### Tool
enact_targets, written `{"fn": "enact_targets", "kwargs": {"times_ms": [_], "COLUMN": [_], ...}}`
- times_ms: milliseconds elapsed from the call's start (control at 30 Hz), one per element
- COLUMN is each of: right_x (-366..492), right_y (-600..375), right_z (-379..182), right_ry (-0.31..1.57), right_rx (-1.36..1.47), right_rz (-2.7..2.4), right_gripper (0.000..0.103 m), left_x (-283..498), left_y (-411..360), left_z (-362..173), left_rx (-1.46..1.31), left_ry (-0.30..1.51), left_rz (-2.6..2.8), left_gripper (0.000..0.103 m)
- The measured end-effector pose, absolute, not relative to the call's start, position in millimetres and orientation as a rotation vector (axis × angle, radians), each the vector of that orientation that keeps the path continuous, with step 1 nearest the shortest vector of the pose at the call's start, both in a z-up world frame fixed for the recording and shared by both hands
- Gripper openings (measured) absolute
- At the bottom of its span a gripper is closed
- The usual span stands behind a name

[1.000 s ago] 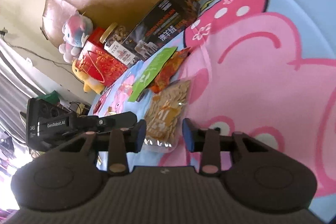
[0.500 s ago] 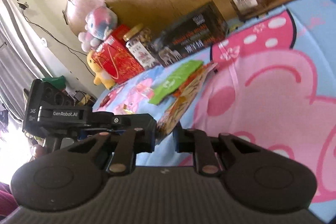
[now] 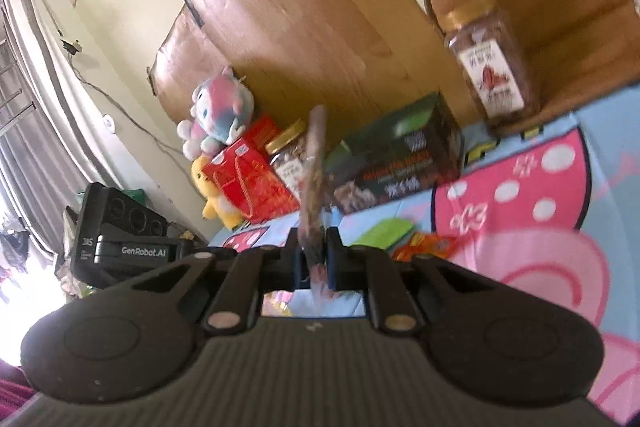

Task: Organize snacks
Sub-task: 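Grasp the orange-labelled nut bag with the right gripper and lift it, then carry the nut bag with the right gripper into the tin and release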

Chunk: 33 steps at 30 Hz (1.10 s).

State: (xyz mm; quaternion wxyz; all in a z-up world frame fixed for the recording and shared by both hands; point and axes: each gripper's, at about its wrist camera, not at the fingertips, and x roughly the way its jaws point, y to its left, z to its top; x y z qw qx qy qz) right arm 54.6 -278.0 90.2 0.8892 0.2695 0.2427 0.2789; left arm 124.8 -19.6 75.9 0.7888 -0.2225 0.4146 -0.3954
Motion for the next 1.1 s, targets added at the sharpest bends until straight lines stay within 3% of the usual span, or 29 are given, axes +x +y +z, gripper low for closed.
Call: {"fn": "enact_targets", "kwargs": {"times_ms": [400, 800, 967, 1100], "right_x": [189, 277, 296, 275], "right_y": [-238, -171, -167, -175], "right_z": [87, 59, 62, 65], "right_ry": [0.532, 0.628, 0.65, 0.577], "right_rx": [0.63, 0.546, 0.503, 0.433], "right_rz": [0.656, 0.627, 0.527, 0.455], "right_gripper": [0.014, 0.015, 0.025, 0.051], "left_x": [222, 299, 297, 283], "left_y": [30, 46, 49, 48], "left_z": [102, 88, 83, 86], "left_rx": [-0.501, -0.462, -0.482, -0.453], "left_ry": [0.776, 0.75, 0.758, 0.737], "left_rz": [-0.595, -0.411, -0.404, -0.421], "left_gripper": [0.028, 0.029, 0.029, 0.029]}}
